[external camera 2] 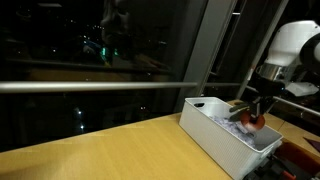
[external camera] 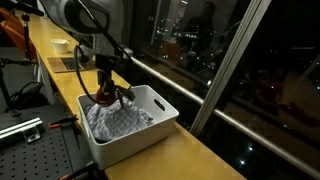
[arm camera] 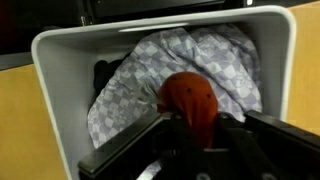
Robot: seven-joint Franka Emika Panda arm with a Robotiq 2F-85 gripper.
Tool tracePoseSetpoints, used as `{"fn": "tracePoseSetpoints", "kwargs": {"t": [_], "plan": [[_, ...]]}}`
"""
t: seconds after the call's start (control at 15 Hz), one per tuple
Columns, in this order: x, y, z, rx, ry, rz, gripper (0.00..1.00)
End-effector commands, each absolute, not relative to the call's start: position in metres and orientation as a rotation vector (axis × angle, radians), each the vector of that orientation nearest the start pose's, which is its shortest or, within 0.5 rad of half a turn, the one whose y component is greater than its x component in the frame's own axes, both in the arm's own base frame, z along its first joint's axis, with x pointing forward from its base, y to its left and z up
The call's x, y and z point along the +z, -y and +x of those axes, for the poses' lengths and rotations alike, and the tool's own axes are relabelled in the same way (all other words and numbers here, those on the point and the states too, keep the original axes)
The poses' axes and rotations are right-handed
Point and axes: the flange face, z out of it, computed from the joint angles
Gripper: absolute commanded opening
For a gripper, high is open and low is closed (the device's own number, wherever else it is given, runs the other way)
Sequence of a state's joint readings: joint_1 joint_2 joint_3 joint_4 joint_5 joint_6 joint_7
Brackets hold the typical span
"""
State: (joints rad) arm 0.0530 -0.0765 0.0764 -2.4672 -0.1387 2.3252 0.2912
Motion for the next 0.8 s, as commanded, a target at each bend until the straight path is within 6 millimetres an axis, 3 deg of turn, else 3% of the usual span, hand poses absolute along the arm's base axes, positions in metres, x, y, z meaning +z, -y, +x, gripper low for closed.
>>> {"fn": "tracePoseSetpoints", "kwargs": {"t": [0.0, 0.2, 0.4, 0.53, 0.73], "plan": [[0.400, -0.100, 0.444, 0.008, 0.005, -3.336, 0.03], [0.456, -0.161, 0.449, -0.021, 0.171, -3.358, 0.04], [0.489, -0.228, 0.468, -0.048, 0.361, -3.331, 0.04], [0.494, -0.266, 0.483, -0.061, 0.472, -3.292, 0.04], [0.482, -0.308, 0.508, -0.062, 0.596, -3.244, 0.04]]}}
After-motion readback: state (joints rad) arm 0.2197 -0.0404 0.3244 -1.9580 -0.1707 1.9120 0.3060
